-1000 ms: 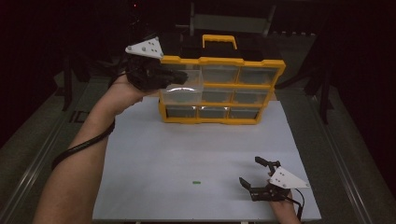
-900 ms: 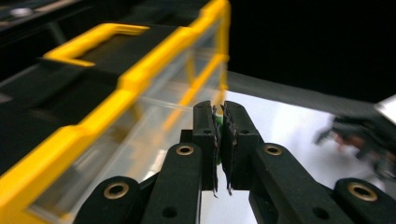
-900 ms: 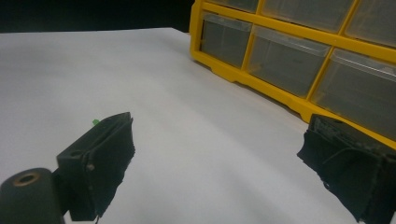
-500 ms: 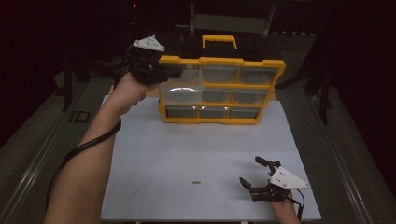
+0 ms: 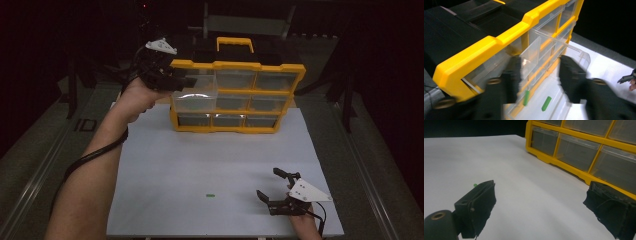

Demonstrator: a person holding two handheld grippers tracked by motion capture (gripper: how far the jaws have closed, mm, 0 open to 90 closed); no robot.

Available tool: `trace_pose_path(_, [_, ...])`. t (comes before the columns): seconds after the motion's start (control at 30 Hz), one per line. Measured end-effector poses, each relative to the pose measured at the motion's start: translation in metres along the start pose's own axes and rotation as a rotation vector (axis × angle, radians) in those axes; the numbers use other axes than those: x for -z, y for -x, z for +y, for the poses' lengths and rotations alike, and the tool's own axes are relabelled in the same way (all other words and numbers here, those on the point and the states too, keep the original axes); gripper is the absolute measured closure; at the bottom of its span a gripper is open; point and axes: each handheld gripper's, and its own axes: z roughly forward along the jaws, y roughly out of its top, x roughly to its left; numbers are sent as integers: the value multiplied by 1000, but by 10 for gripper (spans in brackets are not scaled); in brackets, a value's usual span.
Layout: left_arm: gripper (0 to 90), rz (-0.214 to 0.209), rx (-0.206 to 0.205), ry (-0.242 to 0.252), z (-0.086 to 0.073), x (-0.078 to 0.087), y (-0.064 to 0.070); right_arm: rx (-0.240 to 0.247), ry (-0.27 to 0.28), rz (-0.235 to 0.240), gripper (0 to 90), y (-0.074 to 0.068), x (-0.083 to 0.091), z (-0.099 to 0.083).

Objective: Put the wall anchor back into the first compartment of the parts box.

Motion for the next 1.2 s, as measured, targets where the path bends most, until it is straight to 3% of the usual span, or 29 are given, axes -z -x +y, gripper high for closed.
trace_pose_path(0.2, [123, -47, -18, 5, 1, 7, 10, 6, 0, -2, 85, 0, 0, 0])
trace_pose_path(0.3, [8, -81, -33, -4, 0, 9, 15, 5, 0, -2, 85, 0, 0, 1])
trace_pose_path(0.37, [1, -91, -55, -15, -3, 9, 20, 5, 0, -2, 85, 0, 0, 1])
trace_pose_path(0.4, [0, -76, -57, -20, -3, 10, 22, 6, 0, -2, 85, 0, 0, 1])
trace_pose_path(0.43, [0, -98, -60, -16, -4, 11, 24, 5, -1, -2, 85, 0, 0, 1])
trace_pose_path(0.7, [1, -142, -93, 6, -11, 16, 41, 8, 1, -1, 85, -1, 1, 1])
trace_pose_path(0.87, [1, -185, -125, 13, -23, 15, 56, 10, 4, -3, 85, -1, 1, 1])
trace_pose_path(1.07, [2, -263, -148, 17, -43, 9, 65, 9, 7, -5, 85, -1, 1, 2])
trace_pose_path(1.2, [2, -277, -164, 3, -54, 4, 73, 6, 5, -6, 85, -1, 2, 2])
